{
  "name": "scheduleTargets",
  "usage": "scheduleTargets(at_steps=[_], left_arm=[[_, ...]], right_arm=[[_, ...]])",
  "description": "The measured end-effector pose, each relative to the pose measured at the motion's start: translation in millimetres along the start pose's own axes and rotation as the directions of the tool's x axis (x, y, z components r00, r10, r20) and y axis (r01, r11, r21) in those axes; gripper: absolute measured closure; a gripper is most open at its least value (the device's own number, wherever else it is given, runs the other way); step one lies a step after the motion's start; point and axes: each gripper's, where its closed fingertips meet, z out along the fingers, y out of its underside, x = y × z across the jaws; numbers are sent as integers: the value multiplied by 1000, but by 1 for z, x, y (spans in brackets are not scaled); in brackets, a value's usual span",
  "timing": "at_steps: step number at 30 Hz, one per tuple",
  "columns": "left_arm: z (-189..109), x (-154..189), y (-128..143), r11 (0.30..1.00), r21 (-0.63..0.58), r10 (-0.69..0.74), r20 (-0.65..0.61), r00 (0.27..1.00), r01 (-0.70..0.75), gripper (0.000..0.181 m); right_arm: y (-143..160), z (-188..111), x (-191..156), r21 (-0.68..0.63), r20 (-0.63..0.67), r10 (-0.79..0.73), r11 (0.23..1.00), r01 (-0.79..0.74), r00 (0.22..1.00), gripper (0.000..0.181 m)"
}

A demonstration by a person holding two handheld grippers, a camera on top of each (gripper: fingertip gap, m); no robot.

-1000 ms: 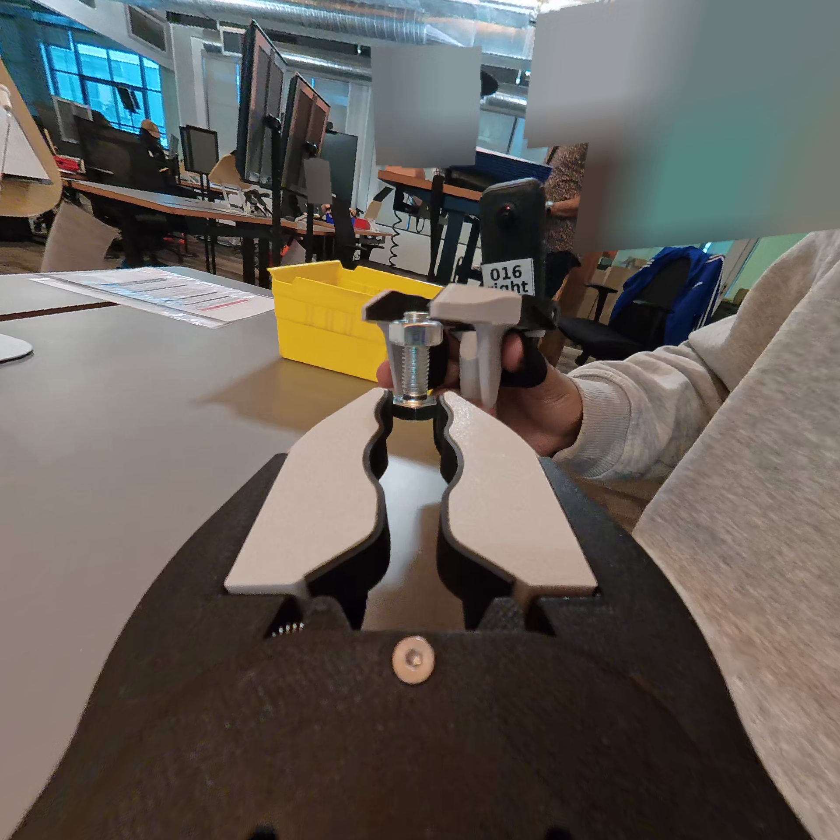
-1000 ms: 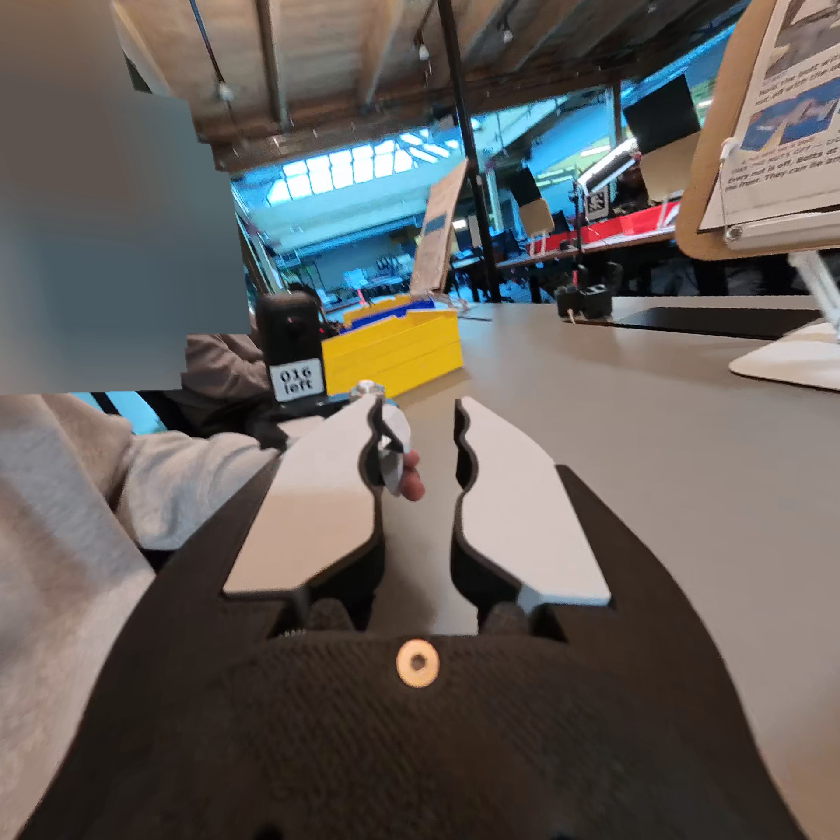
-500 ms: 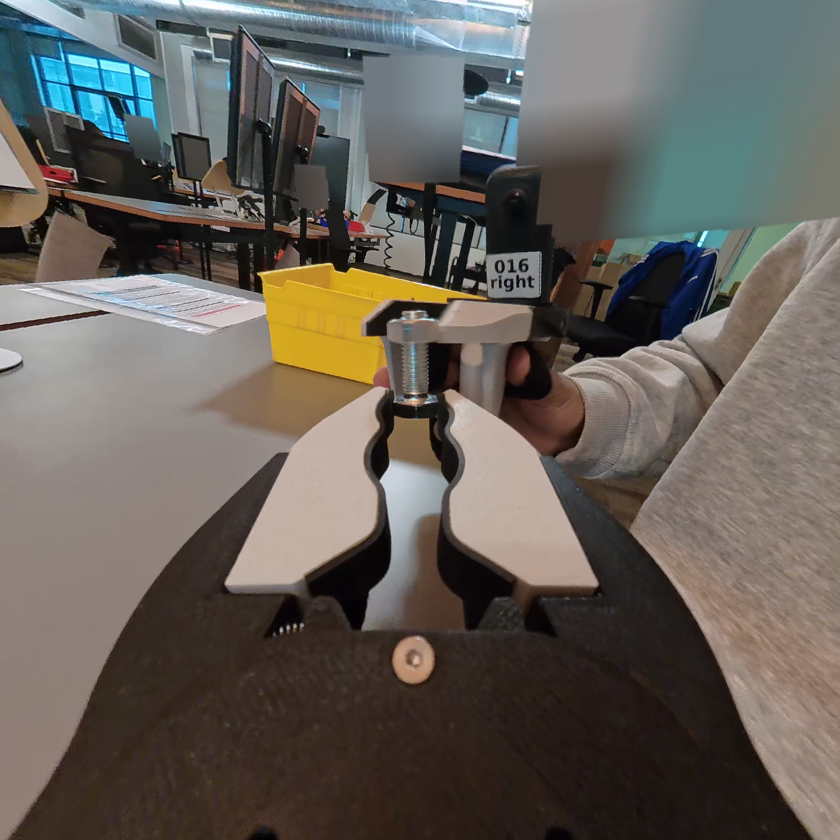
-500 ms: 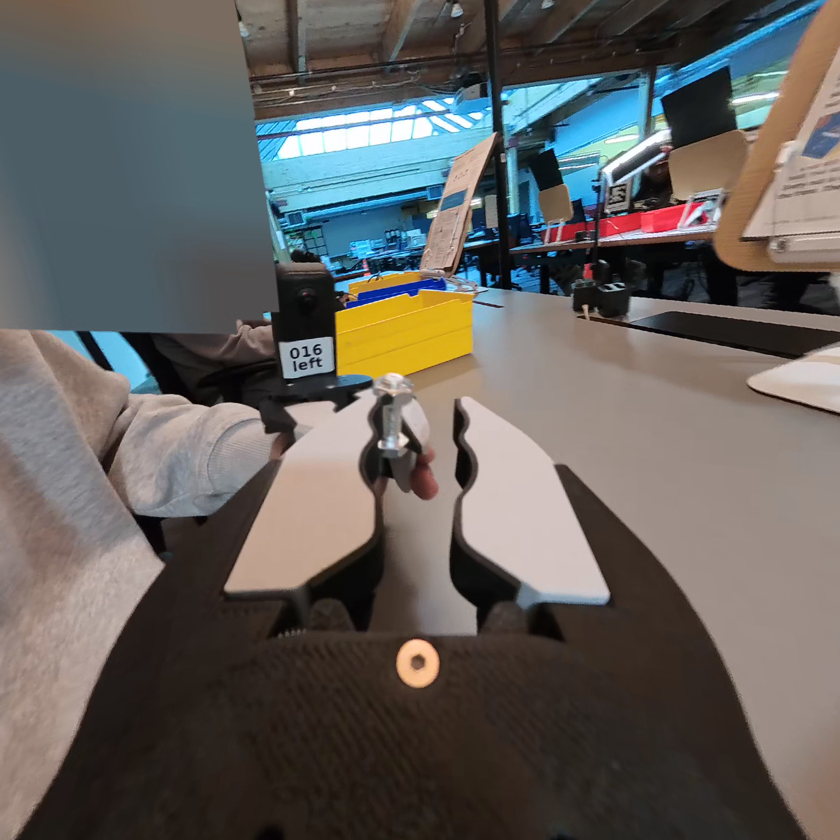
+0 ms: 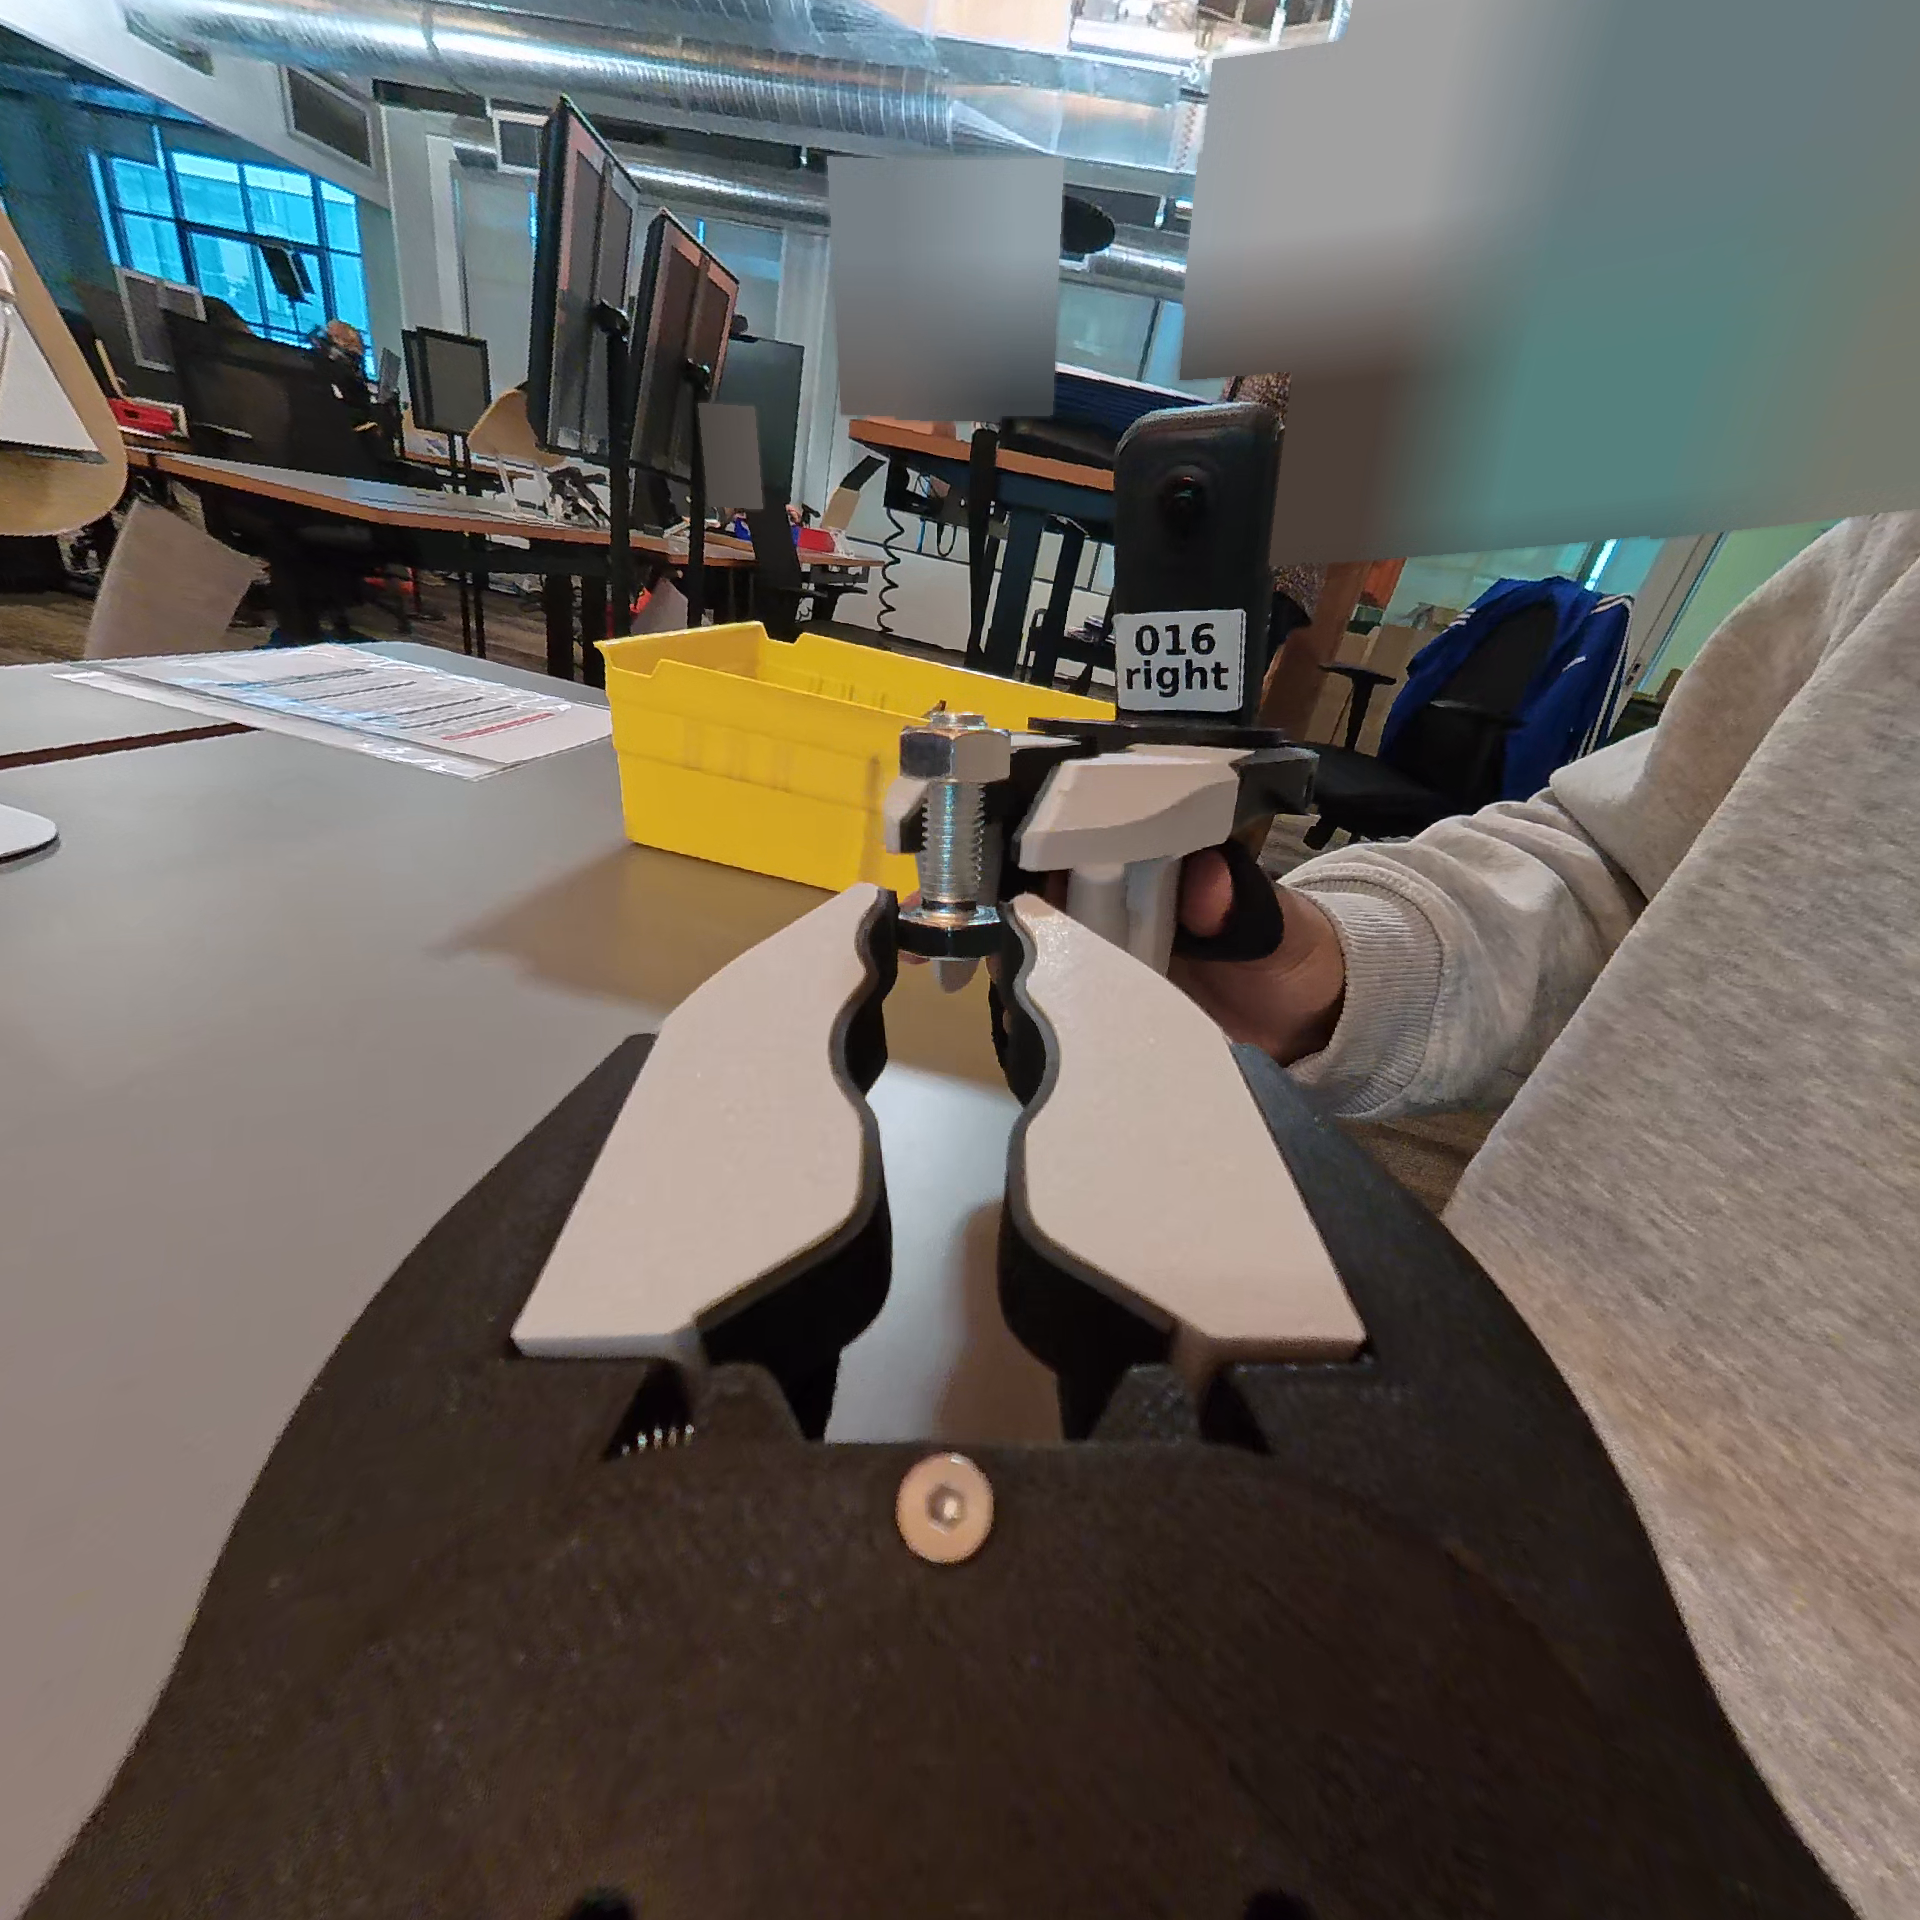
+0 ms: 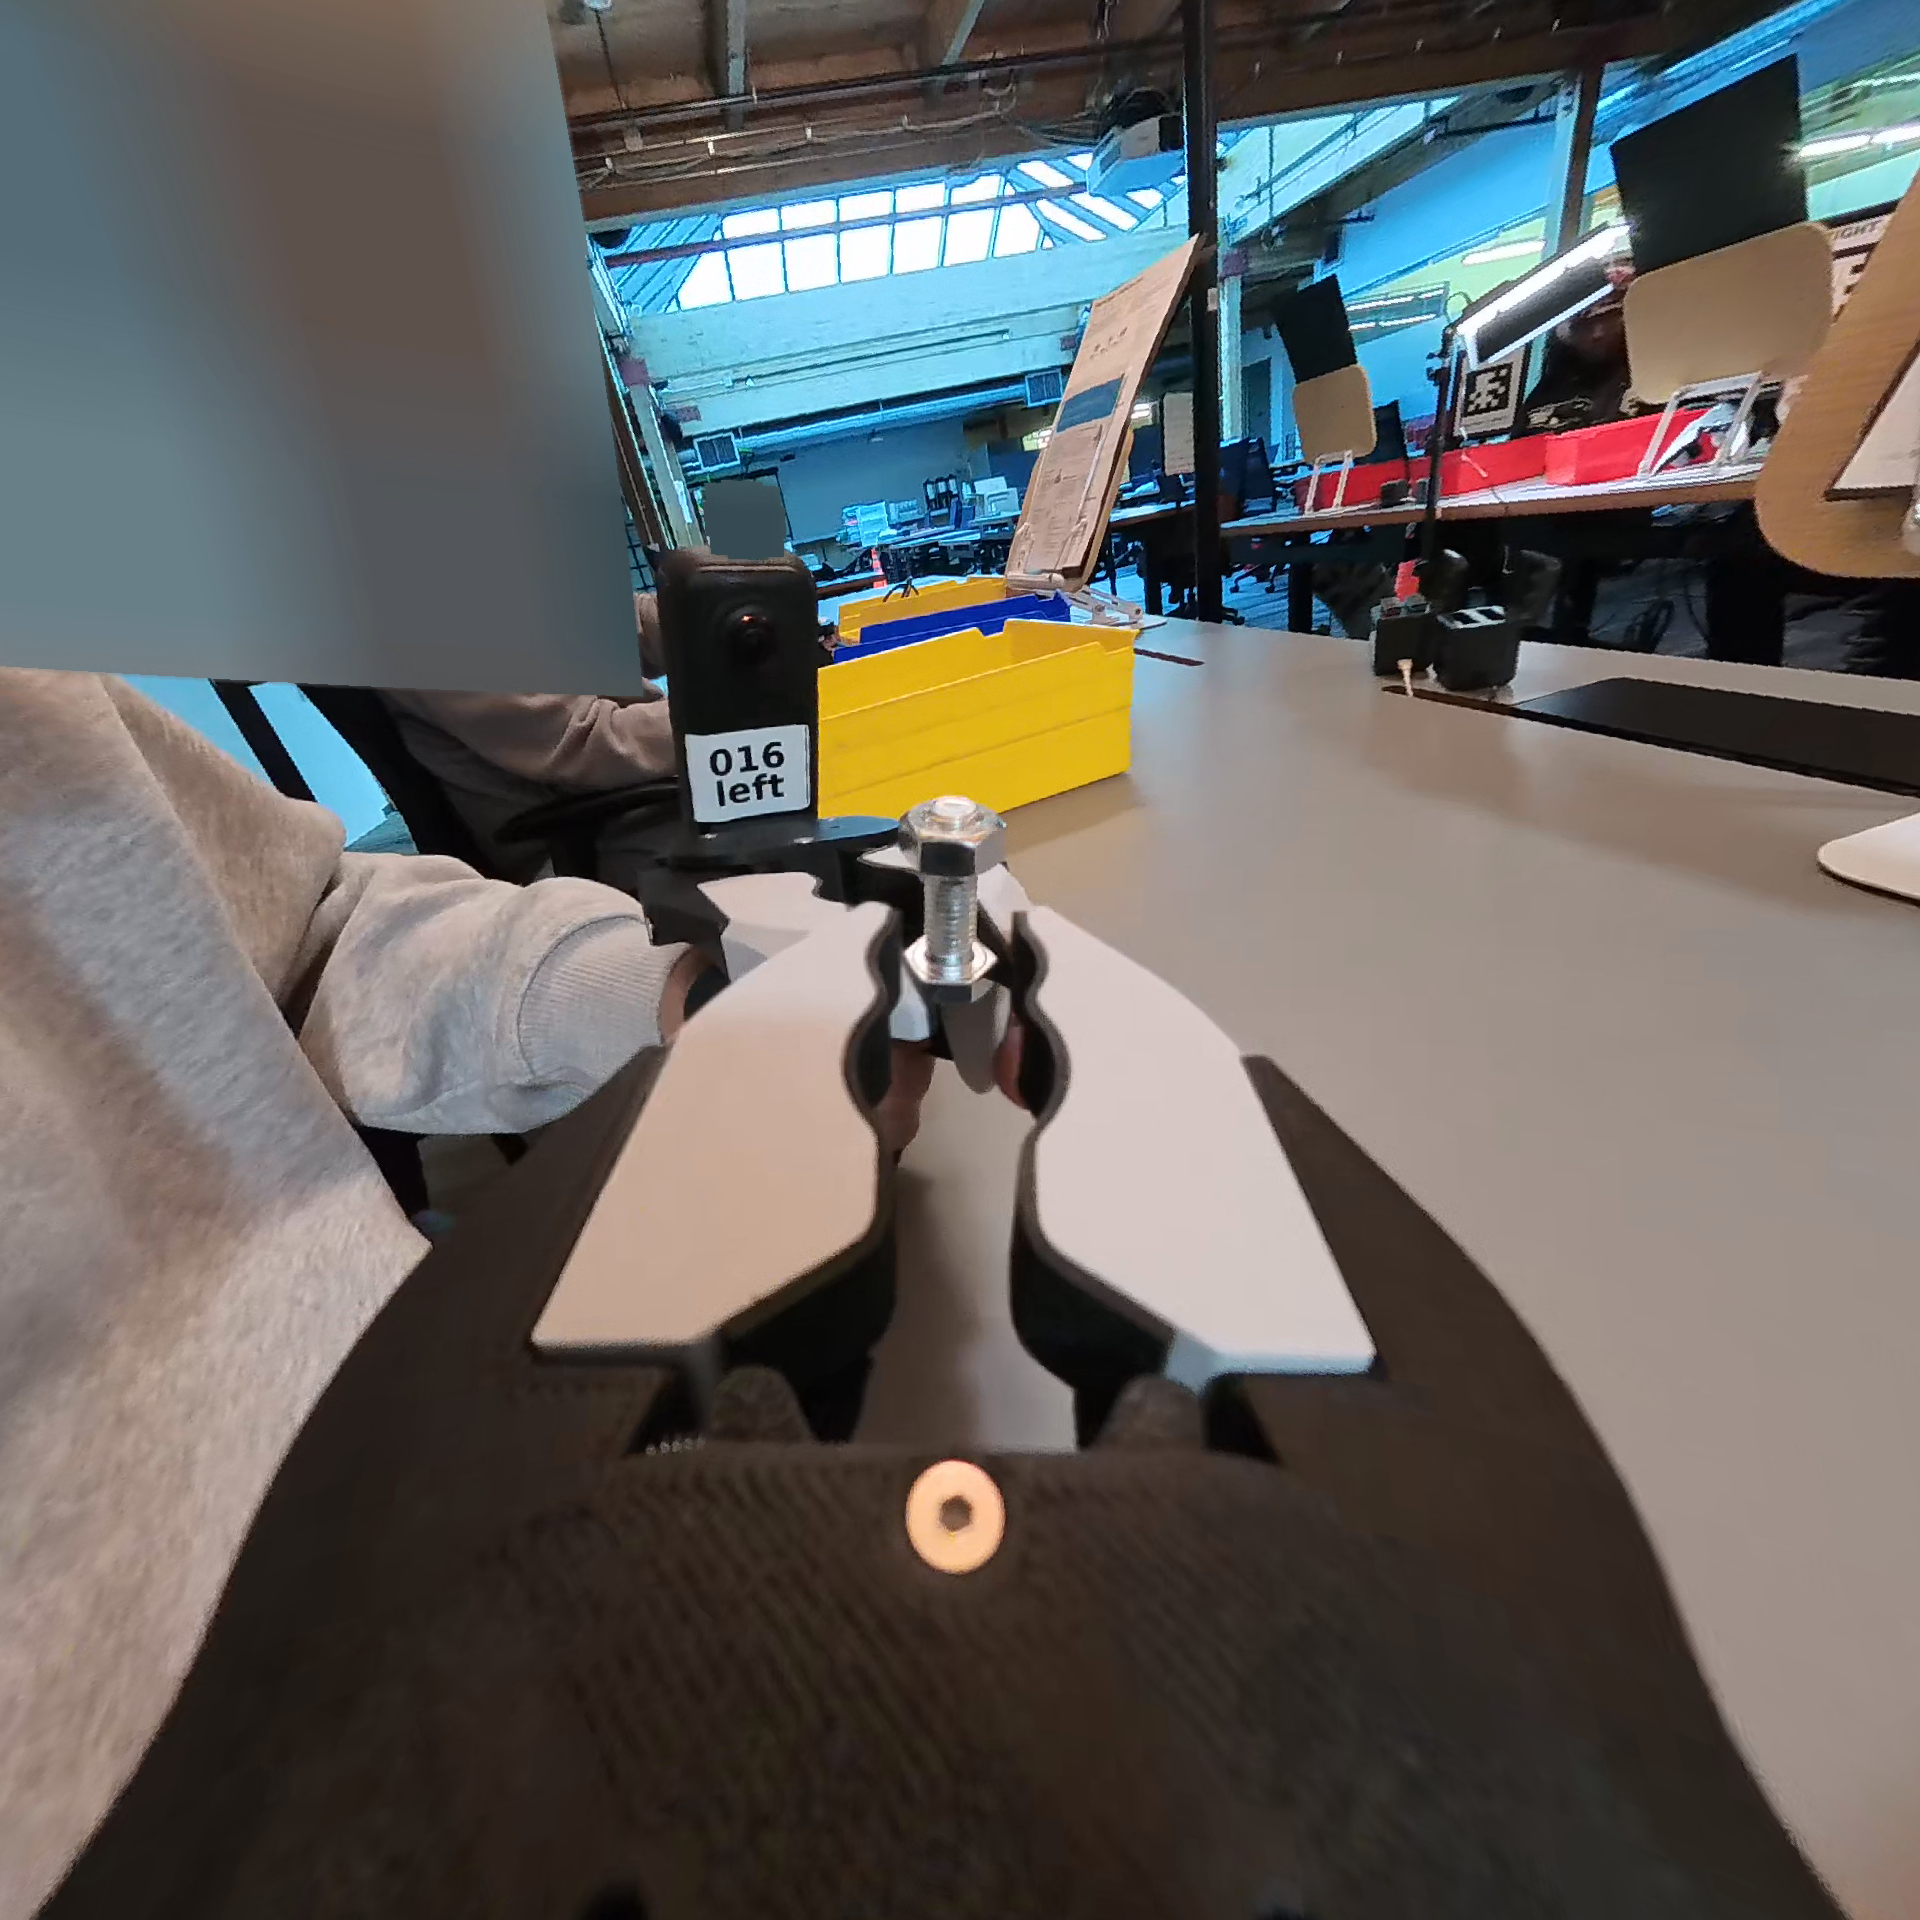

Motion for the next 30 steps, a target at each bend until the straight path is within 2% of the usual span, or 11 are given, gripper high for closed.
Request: scheduleTargets(at_steps=[4,13,18,22,24,30], left_arm=[[2,3,4,1000,-22,18,-7,1000,-18,162],[4,4,9,998,-61,34,4,999,-33,162],[3,1,7,998,-52,46,17,999,-45,154],[4,3,9,996,-61,58,9,998,-57,156],[4,4,9,995,-64,73,12,997,-72,163],[4,4,8,995,-62,73,7,997,-73,163]], right_arm=[[2,0,-3,-12,13,-7,1000,8,1000,172],[6,1,-3,-62,7,-61,996,62,998,172],[3,0,-2,-54,3,-62,997,62,998,172],[4,0,-2,-58,6,-61,996,62,998,172],[4,0,-3,-57,10,-62,996,62,998,172],[3,0,-3,-47,16,-59,997,59,998,172]])
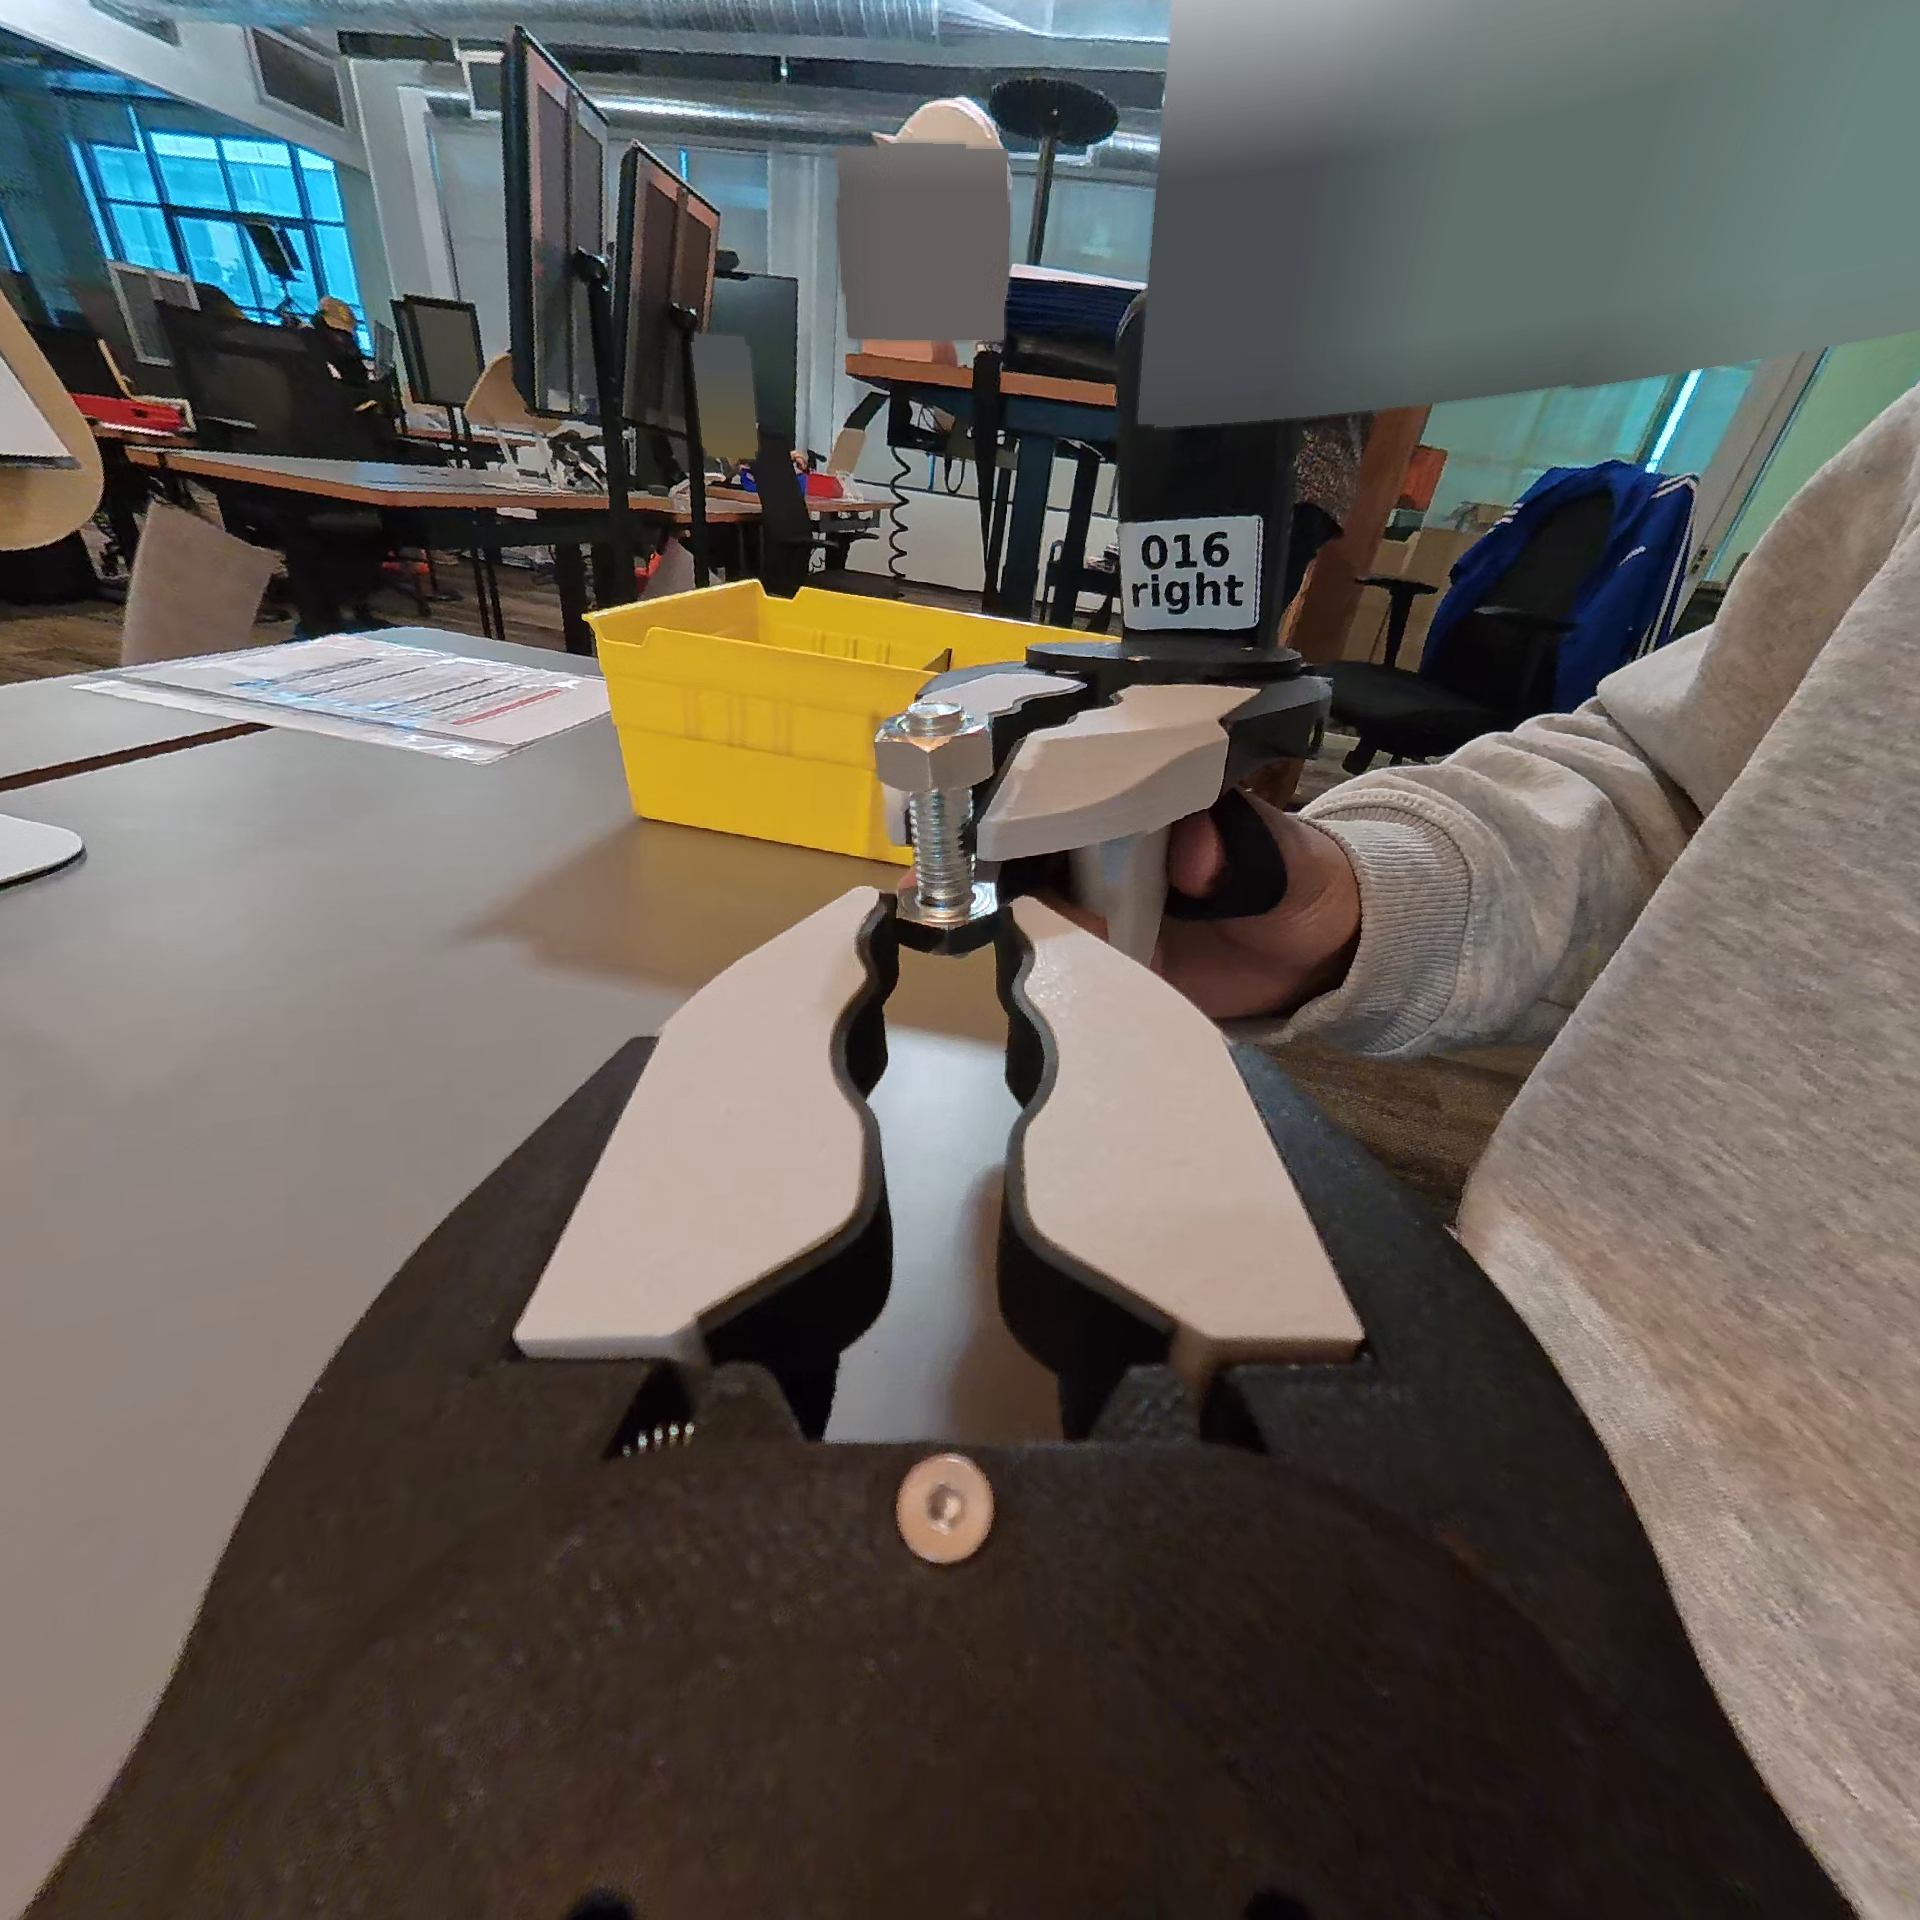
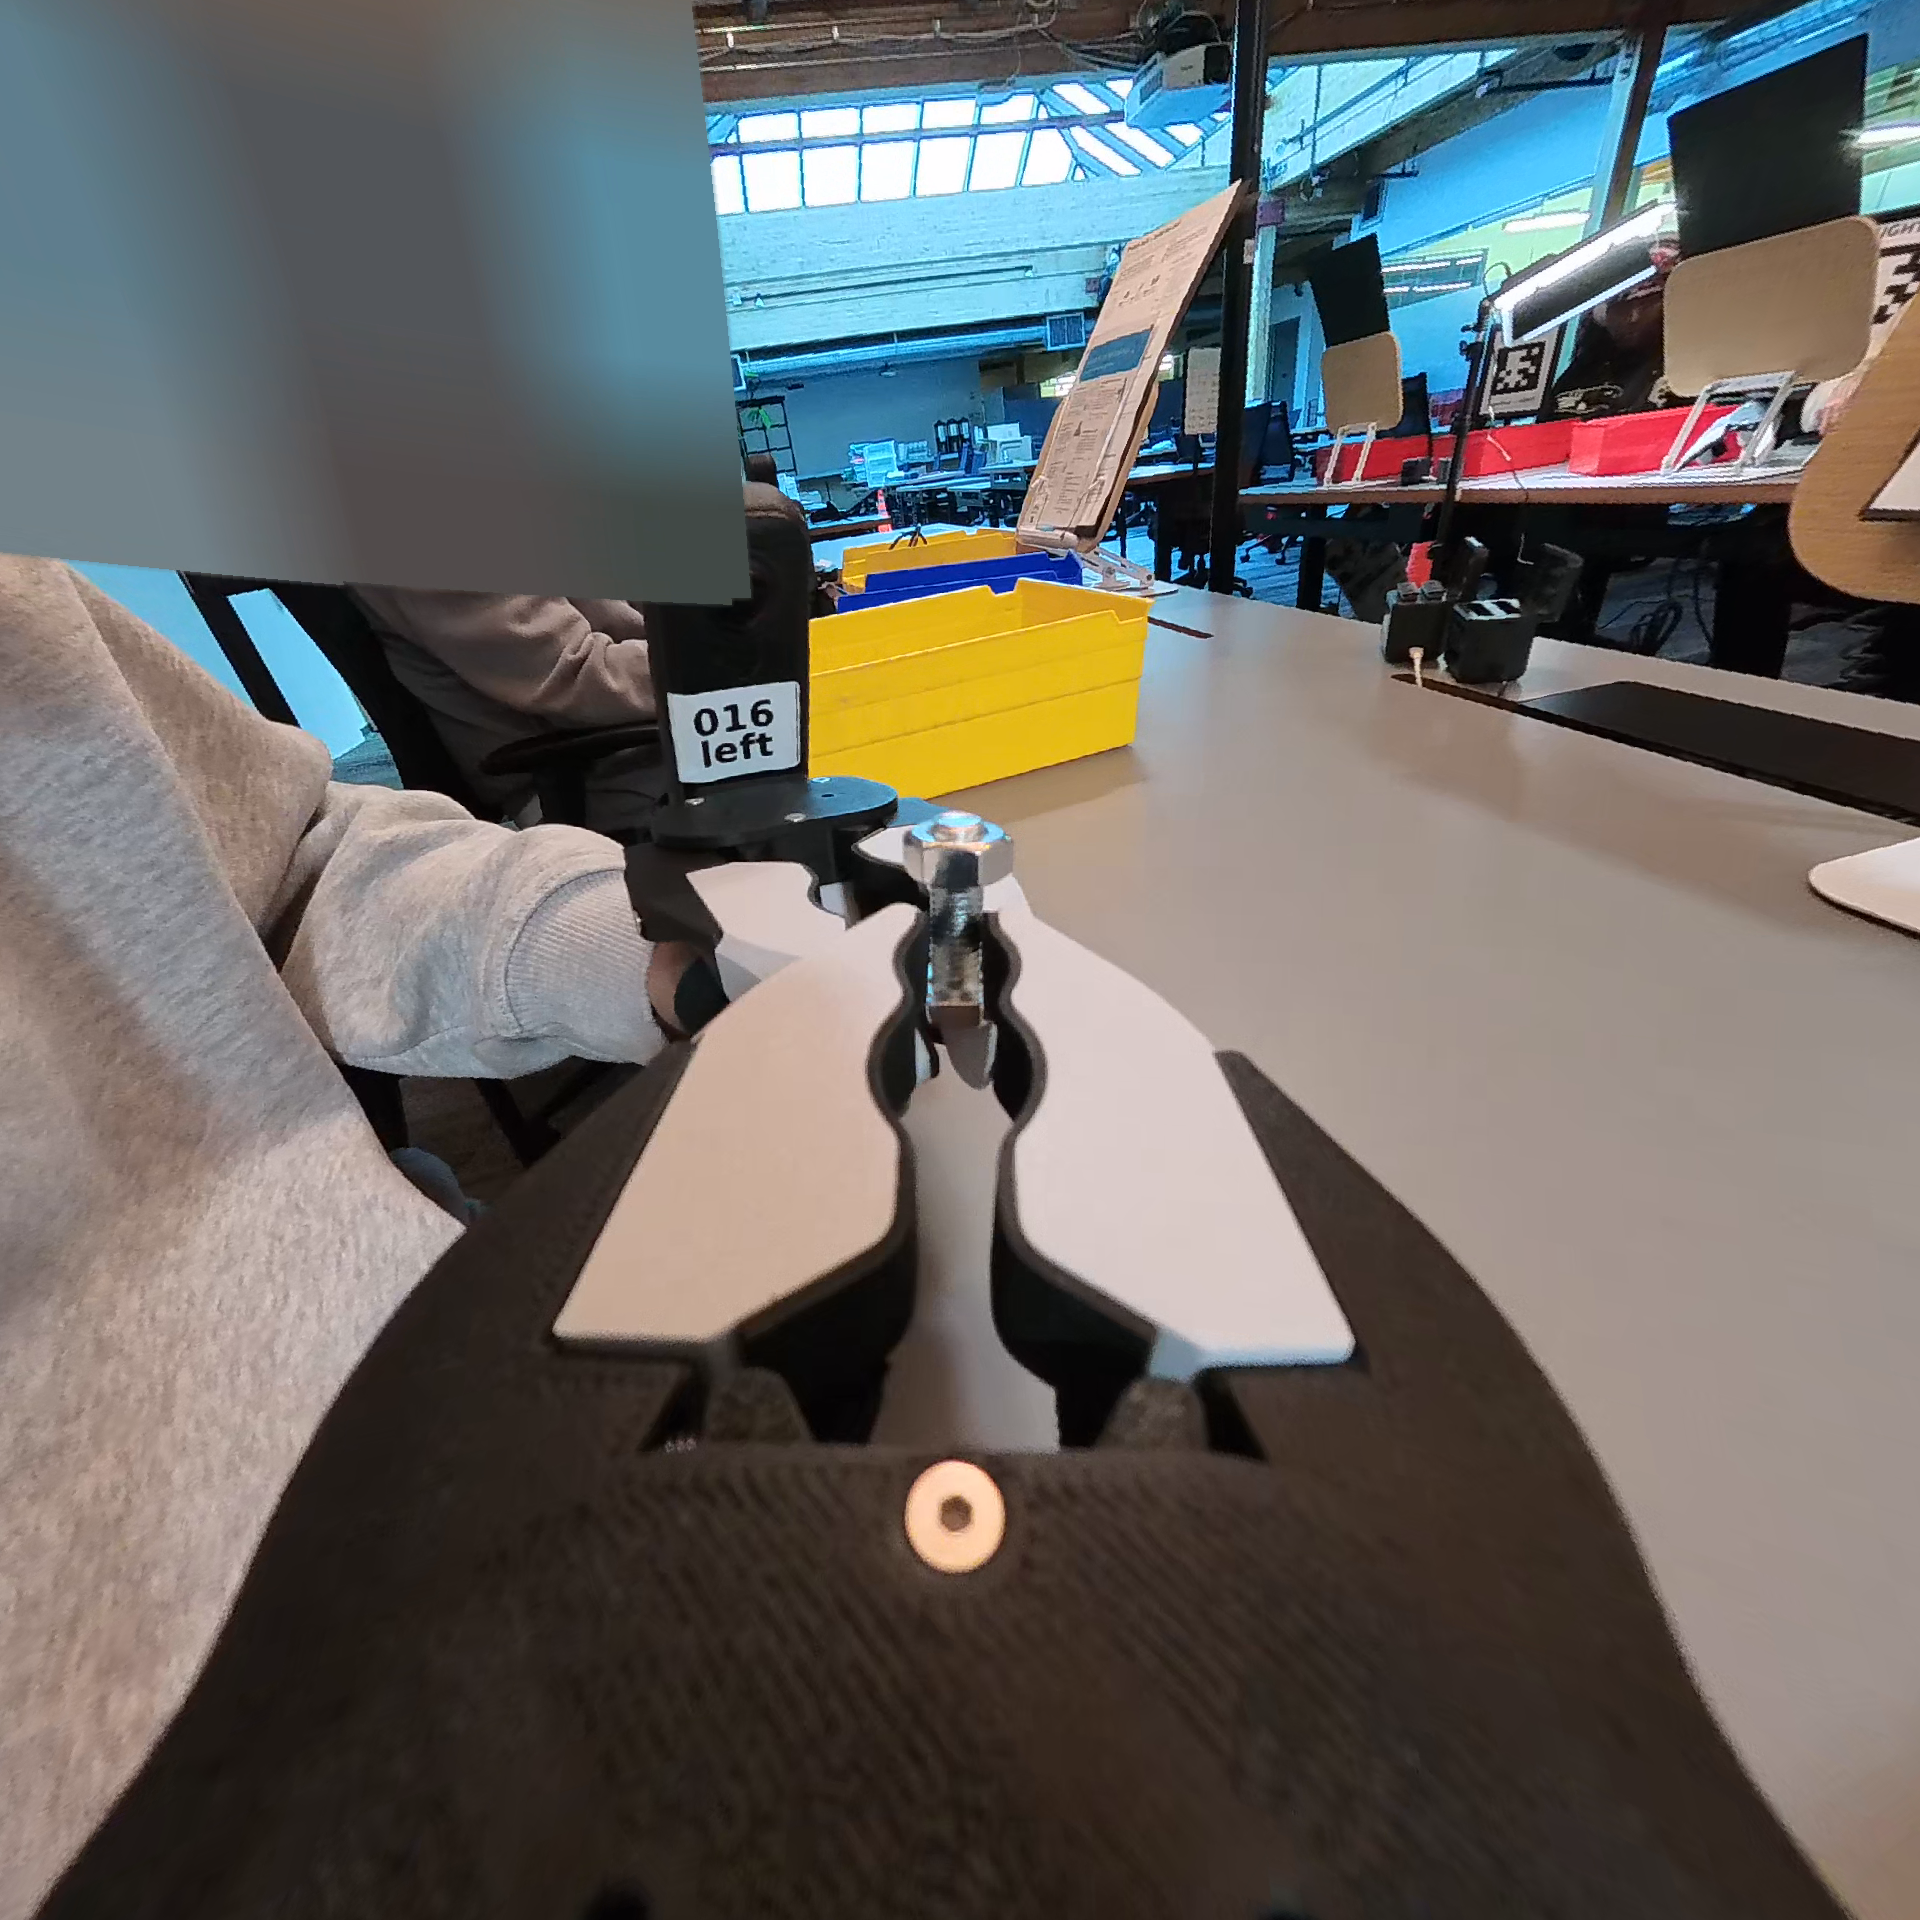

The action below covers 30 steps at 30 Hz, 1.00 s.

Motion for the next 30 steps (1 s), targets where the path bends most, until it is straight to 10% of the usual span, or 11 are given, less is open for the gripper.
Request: scheduleTargets(at_steps=[30], left_arm=[[1,-2,3,1000,-18,5,18,1000,-5,162]], right_arm=[[-10,-7,8,65,-21,8,998,-7,1000,158]])
